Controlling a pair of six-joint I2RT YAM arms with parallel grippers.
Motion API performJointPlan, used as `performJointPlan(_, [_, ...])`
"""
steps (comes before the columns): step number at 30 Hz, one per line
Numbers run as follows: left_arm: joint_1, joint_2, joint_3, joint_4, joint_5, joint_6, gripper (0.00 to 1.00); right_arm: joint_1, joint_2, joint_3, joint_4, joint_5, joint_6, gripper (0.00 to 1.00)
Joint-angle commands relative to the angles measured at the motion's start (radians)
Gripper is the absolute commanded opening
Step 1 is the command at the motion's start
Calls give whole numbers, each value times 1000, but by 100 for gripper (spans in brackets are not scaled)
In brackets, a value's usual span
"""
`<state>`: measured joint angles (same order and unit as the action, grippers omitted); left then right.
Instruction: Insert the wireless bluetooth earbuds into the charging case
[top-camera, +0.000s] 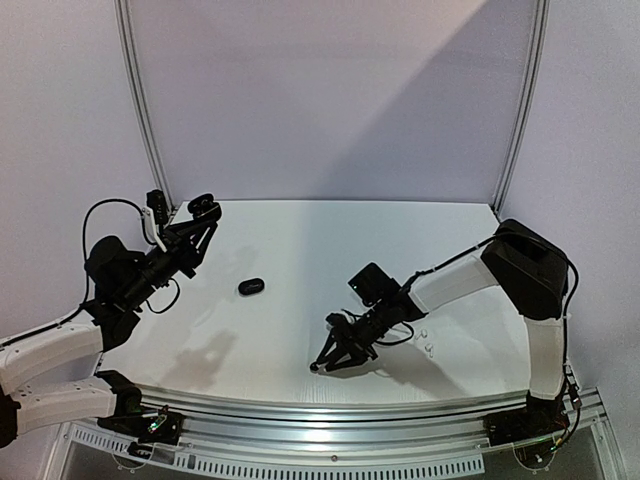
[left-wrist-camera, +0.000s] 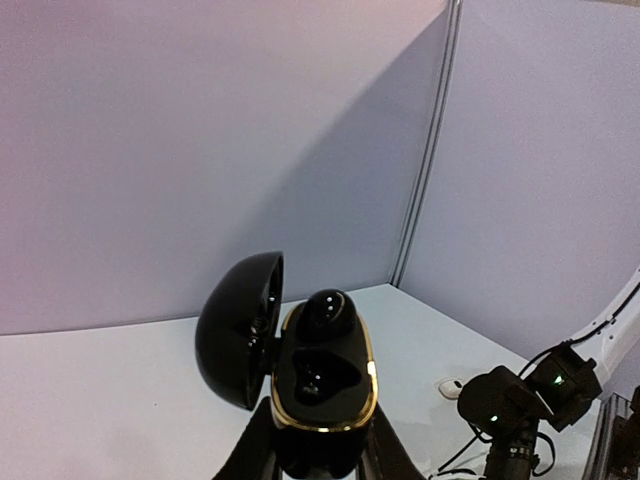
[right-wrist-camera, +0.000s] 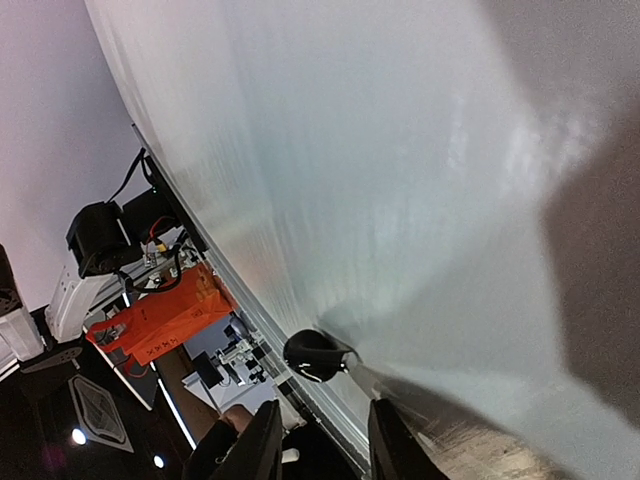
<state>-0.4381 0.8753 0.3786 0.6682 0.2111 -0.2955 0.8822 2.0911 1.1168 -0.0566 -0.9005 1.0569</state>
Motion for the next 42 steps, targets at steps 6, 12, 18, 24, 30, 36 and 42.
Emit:
performJointPlan(6, [2, -10, -7, 16, -6, 14, 0, -9, -35, 93, -371, 301, -150, 31])
performJointPlan(12, [2, -9, -9, 19, -2, 13, 0, 32, -131, 298, -592, 525, -509, 31])
performJointPlan(18, [2, -7, -6, 18, 4, 11, 0, 101, -86, 471, -682, 519, -1004, 48])
performJointPlan(24, [2, -12, -4, 5, 5, 19, 0, 164, 65, 668, -826, 508, -1427, 54])
performJointPlan(30, [2, -13, -2, 4, 6, 21, 0, 157, 144, 743, -893, 521, -1561, 33])
performJointPlan(36, [2, -9, -3, 8, 10, 17, 0, 137, 143, 690, -898, 408, -1576, 40])
performJointPlan(42, [2, -9, -5, 8, 11, 16, 0, 142, 187, 690, -965, 428, -1703, 49])
